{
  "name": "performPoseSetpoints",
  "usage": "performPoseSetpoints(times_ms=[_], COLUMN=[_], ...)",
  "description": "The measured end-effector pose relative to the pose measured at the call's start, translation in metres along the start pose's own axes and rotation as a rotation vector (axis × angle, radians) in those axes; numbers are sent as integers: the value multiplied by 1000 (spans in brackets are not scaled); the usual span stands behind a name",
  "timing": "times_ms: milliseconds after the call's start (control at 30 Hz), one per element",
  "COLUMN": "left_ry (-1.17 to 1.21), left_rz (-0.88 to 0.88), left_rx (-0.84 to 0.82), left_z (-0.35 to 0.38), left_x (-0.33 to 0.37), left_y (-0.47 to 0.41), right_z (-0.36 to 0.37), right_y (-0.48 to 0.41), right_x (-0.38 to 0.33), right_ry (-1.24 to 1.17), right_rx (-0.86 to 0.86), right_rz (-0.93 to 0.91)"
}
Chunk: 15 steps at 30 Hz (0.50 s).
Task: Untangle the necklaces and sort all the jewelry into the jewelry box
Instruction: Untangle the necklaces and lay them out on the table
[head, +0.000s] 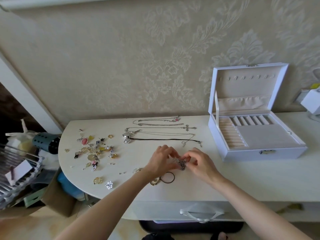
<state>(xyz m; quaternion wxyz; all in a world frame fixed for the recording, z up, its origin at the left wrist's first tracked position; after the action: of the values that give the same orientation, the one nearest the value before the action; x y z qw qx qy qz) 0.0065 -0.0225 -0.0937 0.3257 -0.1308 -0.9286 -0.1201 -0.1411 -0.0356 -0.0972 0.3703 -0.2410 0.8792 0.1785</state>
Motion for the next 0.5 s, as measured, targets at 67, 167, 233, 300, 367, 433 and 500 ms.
performPoseSetpoints(times_ms=[67, 167, 233, 300, 367, 433, 500], left_ry=[-67, -101, -98, -90, -80, -35, 134], left_rz=[-31, -57, -58, -52, -44, -37, -44], left_rx=[-60, -38, -21, -24, -44, -51, -36], left_z=[9, 15, 16, 16, 15, 14, 12], left_x=[0, 2, 4, 5, 4, 5, 6], left_y=[-2, -1, 1, 3, 5, 7, 10], right_z=[3, 5, 4, 3, 4, 5, 1], right_y=[4, 5, 5, 5, 5, 4, 3], right_x=[4, 7, 5, 3, 2, 0, -1], right_ry=[48, 140, 171, 188, 210, 192, -29], right_rx=[-43, -50, -46, -53, -83, -100, -59], right_rz=[20, 43, 29, 17, 16, 19, 12])
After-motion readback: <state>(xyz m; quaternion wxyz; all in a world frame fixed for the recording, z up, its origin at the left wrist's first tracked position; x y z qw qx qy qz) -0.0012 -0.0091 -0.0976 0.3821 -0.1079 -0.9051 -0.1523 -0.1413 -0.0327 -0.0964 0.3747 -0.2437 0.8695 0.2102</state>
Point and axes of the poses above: each hand's wrist, its own y-axis away from the middle knuckle, its own z-axis out of the palm, x = y × z, the point moved 6 cm from there along -y, towards the middle knuckle, and after that the axes turned 15 degrees about -x, right-handed, at the moved point
